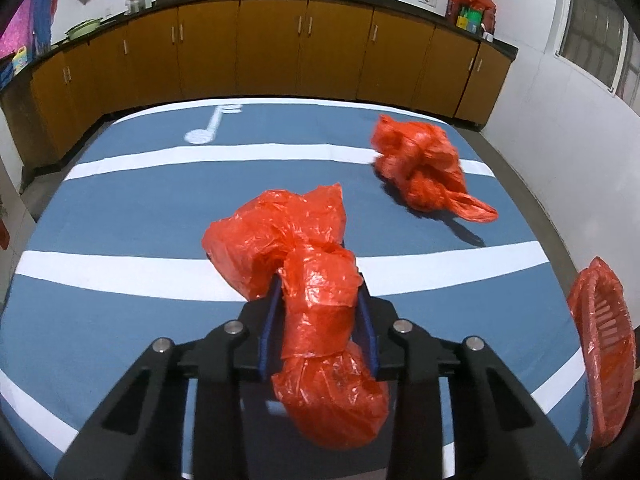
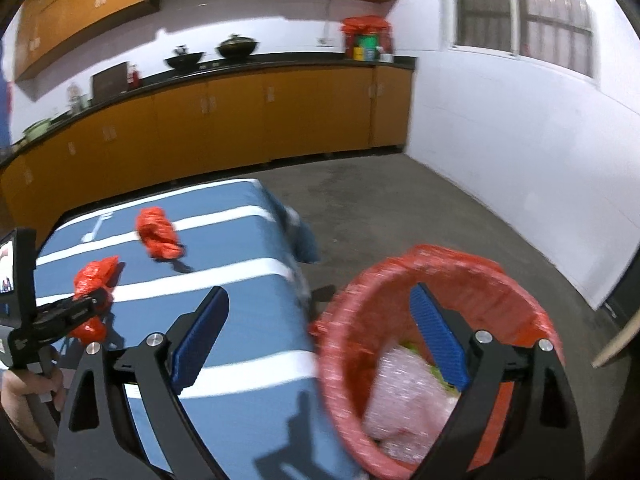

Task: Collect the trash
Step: 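Grasp a red bag with the left tool while the right tool grasps another red bag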

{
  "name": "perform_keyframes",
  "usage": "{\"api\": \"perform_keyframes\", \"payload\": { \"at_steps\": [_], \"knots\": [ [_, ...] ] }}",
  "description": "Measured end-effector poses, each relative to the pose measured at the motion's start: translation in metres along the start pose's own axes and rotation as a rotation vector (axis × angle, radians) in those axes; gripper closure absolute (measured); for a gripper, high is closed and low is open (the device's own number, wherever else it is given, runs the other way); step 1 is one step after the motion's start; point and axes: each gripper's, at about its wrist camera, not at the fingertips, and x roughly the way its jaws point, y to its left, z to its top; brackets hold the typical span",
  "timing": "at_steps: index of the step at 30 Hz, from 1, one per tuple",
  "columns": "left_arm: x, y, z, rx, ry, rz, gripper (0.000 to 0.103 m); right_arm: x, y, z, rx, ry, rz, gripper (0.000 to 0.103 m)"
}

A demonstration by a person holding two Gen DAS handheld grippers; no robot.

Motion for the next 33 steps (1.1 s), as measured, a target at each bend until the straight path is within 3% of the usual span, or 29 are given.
{"api": "perform_keyframes", "payload": {
  "at_steps": [9, 14, 21, 28, 30, 33],
  "knots": [
    [-0.023, 0.078, 0.003, -0.076, -0.067, 0.114, 0.069, 0.054, 0.077, 0.024, -0.105, 0.001, 0.157, 0.012],
    [-0.033, 0.111, 0.004, -0.129, -0.093, 0.148, 0.069, 0.095, 0.116, 0.035, -0.119, 0.042, 0.229, 0.012],
    [-0.037, 0.132, 0.009, -0.169, -0.116, 0.157, 0.068, 0.143, 0.154, 0.049, -0.153, 0.050, 0.194, 0.012],
    [-0.040, 0.138, 0.012, -0.177, -0.138, 0.153, 0.068, 0.165, 0.170, 0.046, -0.196, 0.087, 0.206, 0.012],
    [-0.040, 0.138, 0.013, -0.179, -0.140, 0.151, 0.068, 0.169, 0.174, 0.043, -0.219, 0.106, 0.208, 0.015],
    [-0.040, 0.136, 0.013, -0.176, -0.139, 0.145, 0.068, 0.174, 0.177, 0.038, -0.235, 0.153, 0.231, 0.031]
  ]
}}
